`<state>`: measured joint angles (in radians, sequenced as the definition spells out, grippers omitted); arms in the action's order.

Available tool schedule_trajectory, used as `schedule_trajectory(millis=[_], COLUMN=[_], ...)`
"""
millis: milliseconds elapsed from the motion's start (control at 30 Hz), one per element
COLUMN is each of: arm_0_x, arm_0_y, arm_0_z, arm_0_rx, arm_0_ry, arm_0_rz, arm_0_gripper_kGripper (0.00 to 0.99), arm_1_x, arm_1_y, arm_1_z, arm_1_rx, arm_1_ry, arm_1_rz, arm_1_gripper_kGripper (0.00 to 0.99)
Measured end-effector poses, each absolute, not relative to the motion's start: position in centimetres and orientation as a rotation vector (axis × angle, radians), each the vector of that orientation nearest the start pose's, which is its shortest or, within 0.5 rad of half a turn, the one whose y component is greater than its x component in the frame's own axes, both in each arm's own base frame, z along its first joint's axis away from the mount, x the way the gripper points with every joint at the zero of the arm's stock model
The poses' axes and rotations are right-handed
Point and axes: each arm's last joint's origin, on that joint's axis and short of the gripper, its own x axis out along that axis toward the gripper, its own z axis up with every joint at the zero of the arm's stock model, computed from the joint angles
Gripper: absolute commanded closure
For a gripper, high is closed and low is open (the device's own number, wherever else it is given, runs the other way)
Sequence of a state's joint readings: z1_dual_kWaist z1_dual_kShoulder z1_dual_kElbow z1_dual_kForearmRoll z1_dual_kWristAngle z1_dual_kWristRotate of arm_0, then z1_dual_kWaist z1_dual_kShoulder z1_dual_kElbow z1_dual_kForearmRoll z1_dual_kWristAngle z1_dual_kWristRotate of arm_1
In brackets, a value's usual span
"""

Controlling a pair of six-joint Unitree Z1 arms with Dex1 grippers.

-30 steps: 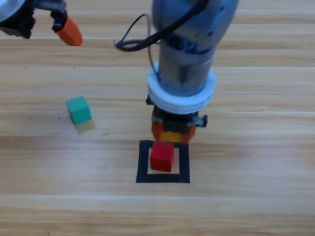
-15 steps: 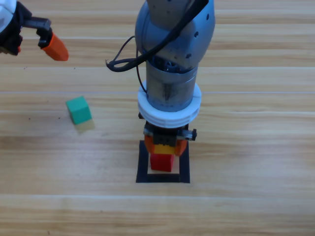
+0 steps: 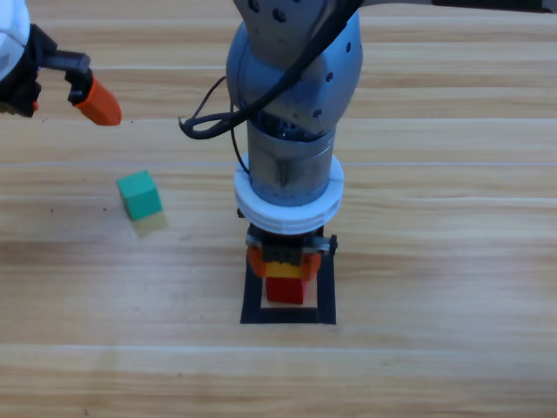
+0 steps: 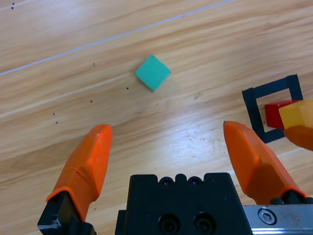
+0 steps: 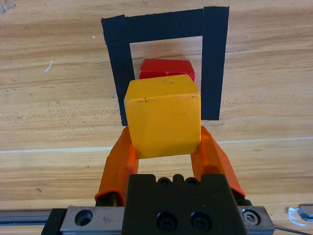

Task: Stack the blocks in the rectangular block: red at the bottom, yellow in the middle, green on top

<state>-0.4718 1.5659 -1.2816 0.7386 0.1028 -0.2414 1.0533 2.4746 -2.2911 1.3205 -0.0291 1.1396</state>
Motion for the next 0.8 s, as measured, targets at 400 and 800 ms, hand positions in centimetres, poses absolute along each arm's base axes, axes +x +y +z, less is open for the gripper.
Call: schedule_trajectory(millis=[400,800], arm_0_x=[25.7,26.5], arm_0_y=[-12.6,-12.5], arm_0_z=[34.5,34.9], arm_0_rx=[0.069,-0.002], arm_0_ry=[1.016,1.009], arm_0_rz=[-0.22,-0.199], arm_0_gripper_kGripper=[0.017,0.019], arm_1_x=[25.3,24.6], arm_1_y=[44.1,43.6], arm_1_z=[21.9,24.7], arm_1_rx=[0.105,0.026], arm_1_ry=[1.509,1.408], arm_1_rz=[-0.031,0.002], arm_1_gripper_kGripper=[0.0,0.0])
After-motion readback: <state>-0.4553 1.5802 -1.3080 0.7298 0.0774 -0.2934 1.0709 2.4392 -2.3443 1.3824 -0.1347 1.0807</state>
